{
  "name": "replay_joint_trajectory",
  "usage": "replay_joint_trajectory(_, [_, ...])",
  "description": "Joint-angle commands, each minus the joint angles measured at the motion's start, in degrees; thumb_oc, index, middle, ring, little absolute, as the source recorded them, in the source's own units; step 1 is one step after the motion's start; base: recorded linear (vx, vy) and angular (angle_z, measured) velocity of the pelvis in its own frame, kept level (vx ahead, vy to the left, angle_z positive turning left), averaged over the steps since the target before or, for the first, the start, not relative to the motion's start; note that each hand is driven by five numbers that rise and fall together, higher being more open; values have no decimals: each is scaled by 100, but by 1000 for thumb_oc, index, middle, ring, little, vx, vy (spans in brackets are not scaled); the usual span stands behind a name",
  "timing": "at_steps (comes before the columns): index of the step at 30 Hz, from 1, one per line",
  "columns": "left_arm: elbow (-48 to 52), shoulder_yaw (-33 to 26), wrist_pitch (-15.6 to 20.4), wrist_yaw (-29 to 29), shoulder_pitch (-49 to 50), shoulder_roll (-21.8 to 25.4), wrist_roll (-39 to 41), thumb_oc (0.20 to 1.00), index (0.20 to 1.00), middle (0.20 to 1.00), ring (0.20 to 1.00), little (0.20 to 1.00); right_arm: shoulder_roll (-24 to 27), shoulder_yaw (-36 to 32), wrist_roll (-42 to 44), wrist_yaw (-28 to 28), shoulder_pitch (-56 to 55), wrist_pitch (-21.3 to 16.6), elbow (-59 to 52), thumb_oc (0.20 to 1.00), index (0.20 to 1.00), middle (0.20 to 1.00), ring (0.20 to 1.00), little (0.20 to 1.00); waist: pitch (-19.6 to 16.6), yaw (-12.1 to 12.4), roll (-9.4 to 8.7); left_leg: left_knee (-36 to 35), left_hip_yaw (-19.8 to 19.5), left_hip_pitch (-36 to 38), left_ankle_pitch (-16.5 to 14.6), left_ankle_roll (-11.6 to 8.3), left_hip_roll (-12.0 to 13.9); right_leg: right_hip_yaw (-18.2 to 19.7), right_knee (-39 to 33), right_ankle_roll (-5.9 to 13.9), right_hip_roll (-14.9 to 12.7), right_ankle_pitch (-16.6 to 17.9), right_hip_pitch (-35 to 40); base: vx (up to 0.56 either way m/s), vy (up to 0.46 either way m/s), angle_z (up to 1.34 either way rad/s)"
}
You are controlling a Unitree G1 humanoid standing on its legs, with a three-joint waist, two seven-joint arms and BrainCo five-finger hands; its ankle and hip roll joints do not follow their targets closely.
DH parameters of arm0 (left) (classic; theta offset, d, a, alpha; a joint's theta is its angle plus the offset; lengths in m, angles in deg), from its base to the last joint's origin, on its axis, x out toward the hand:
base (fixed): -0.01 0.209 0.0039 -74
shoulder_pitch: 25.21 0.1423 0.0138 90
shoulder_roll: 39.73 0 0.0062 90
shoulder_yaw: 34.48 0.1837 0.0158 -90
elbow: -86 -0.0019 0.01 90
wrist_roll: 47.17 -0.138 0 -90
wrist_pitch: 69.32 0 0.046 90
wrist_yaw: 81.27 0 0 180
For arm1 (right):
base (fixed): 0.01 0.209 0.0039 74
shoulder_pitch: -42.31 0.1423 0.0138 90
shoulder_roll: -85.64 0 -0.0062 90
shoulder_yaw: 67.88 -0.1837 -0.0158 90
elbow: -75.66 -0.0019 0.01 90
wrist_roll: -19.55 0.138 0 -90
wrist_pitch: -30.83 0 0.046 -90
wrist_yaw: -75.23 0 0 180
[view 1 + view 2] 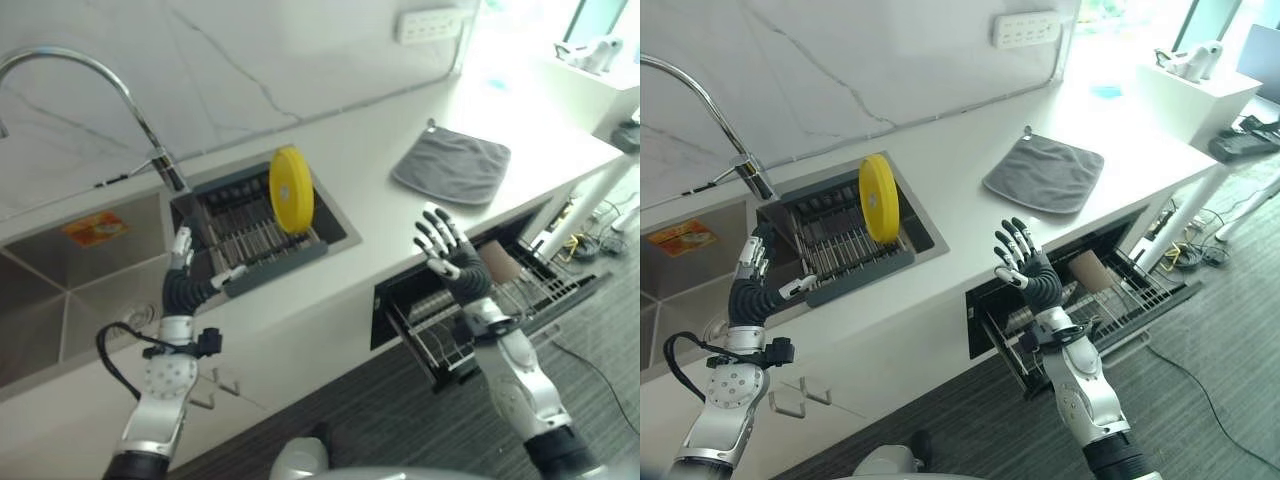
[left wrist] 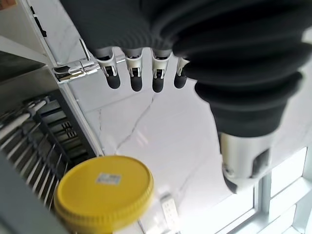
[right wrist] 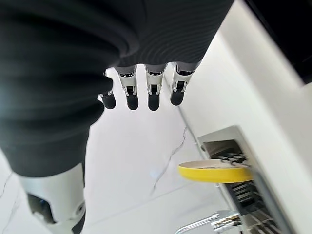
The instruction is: Place the dishes in the dishwasher.
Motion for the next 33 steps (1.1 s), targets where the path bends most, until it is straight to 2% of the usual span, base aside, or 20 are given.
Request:
replay_joint_trajectory(1, [255, -143, 410, 191, -75, 310, -31, 1000, 1000, 1000, 1000, 1000, -54, -105, -224, 141, 215, -292, -457, 1000, 1000, 1000, 1000, 1000, -148, 159, 134, 107, -552, -565, -74, 19, -30, -144, 443, -164, 717, -752, 427, 163, 163, 17])
replay_joint_trajectory(7, [204, 30, 341, 259, -77, 328, -82, 1000, 1000, 1000, 1000, 1000, -12, -184, -240, 243, 45, -177, -542, 1000, 1000, 1000, 1000, 1000, -148, 78, 80, 100, -619, -459, -226, 177, -188, 88, 800, -49, 709, -690, 297, 105, 140, 0])
replay_joint_trajectory(11, [238, 152, 337, 326, -102, 325, -172, 1000, 1000, 1000, 1000, 1000, 40, -280, -158, 236, -63, -285, -589, 1000, 1000, 1000, 1000, 1000, -122, -6, 34, -101, -539, -299, -300, 414, -372, 142, 1784, 122, 798, -369, -5, 55, 159, -10])
replay_joint_trajectory(12, [241, 191, 314, 339, -86, 336, -303, 1000, 1000, 1000, 1000, 1000, -1, -265, -175, 298, -105, -296, -611, 1000, 1000, 1000, 1000, 1000, -105, -35, 35, -168, -558, -196, -357, 516, -460, 140, 2353, 214, 737, -71, -259, 91, 113, -17])
replay_joint_trajectory(13, [253, 211, 278, 333, -79, 350, -327, 1000, 1000, 1000, 1000, 1000, -19, -251, -159, 304, -113, -283, -606, 1000, 1000, 1000, 1000, 1000, -90, -57, 65, -215, -587, -111, -387, 553, -472, 142, 2582, 230, 661, 49, -426, 112, 102, -23])
replay_joint_trajectory(14, [272, 230, 262, 285, -77, 379, -306, 1000, 1000, 1000, 1000, 1000, -21, -240, -153, 243, -115, -293, -577, 1000, 1000, 1000, 1000, 1000, -62, -85, 111, -292, -590, 29, -411, 567, -453, 90, 2635, 186, 481, 3, -663, 77, 30, -18])
replay_joint_trajectory(15, [278, 230, 262, 275, -80, 386, -291, 1000, 1000, 1000, 1000, 1000, -21, -241, -174, 215, -114, -297, -569, 1000, 1000, 1000, 1000, 1000, -55, -91, 124, -309, -588, 60, -411, 560, -440, 60, 2604, 172, 446, -24, -695, 60, -30, -16])
replay_joint_trajectory(17, [311, 195, 278, 232, -107, 394, -241, 1000, 1000, 1000, 1000, 1000, 15, -240, -268, 157, -83, -332, -586, 1000, 1000, 1000, 1000, 1000, -19, -127, 165, -374, -557, 165, -406, 452, -359, -35, 2016, 167, 240, 12, -838, 9, -109, -5])
replay_joint_trajectory(18, [335, 216, 257, 148, -170, 422, -247, 1000, 1000, 1000, 1000, 1000, 42, -215, -265, 174, -29, -375, -584, 1000, 1000, 1000, 1000, 1000, 27, -163, 167, -402, -567, 223, -425, 368, -298, -40, 1514, 196, 72, 213, -939, -4, -240, 2])
replay_joint_trajectory(19, [341, 290, 258, 23, -244, 472, -281, 1000, 1000, 1000, 1000, 1000, 49, -207, -217, 225, 85, -387, -564, 1000, 1000, 1000, 1000, 1000, 95, -201, 153, -455, -569, 319, -480, 318, -223, 22, 1140, 297, -161, 701, -1048, -1, -279, 3])
replay_joint_trajectory(20, [349, 338, 281, -66, -266, 511, -318, 1000, 1000, 1000, 1000, 1000, 35, -217, -189, 241, 146, -385, -568, 1000, 1000, 1000, 1000, 1000, 135, -214, 146, -498, -569, 375, -526, 317, -182, 109, 1128, 356, -303, 969, -1173, 23, -334, 9])
replay_joint_trajectory(21, [392, 381, 242, -93, -330, 577, -319, 1000, 1000, 1000, 1000, 1000, 9, -203, -199, 335, 239, -371, -597, 1000, 1000, 1000, 1000, 1000, 149, -159, 149, -517, -573, 372, -514, 237, -37, 42, 921, 367, -351, 768, -1052, 25, -243, 14])
replay_joint_trajectory(23, [356, 423, 247, -120, -361, 598, -319, 1000, 1000, 1000, 1000, 1000, -20, -215, -228, 307, 268, -362, -562, 1000, 1000, 1000, 1000, 1000, 144, -146, 149, -578, -541, 400, -464, 202, 42, -36, 764, 366, -358, 731, -933, 42, -197, 30])
replay_joint_trajectory(25, [238, 558, 166, -188, -513, 601, -332, 1000, 1000, 1000, 1000, 1000, -50, -186, -283, 297, 318, -282, -550, 1000, 1000, 1000, 1000, 1000, 86, -119, 119, -625, -482, 437, -368, 42, 234, -205, 268, 398, -287, 670, -608, 134, -272, 47])
replay_joint_trajectory(28, [408, 307, 74, -64, -225, 497, -247, 1000, 1000, 1000, 1000, 1000, -38, -165, -304, 327, 296, 13, -724, 1000, 1000, 1000, 1000, 1000, -7, -115, 137, -653, -381, 567, -269, -174, 526, -315, -111, 391, -157, 473, -364, 157, -158, 1])
replay_joint_trajectory(33, [442, 214, 141, 19, -31, 397, -305, 1000, 1000, 1000, 1000, 1000, -14, -105, -277, 299, 242, 91, -796, 1000, 1000, 1000, 1000, 1000, -93, -150, 128, -626, -266, 549, -173, -299, 694, -361, -299, 323, 24, 310, -181, 77, -61, -13])
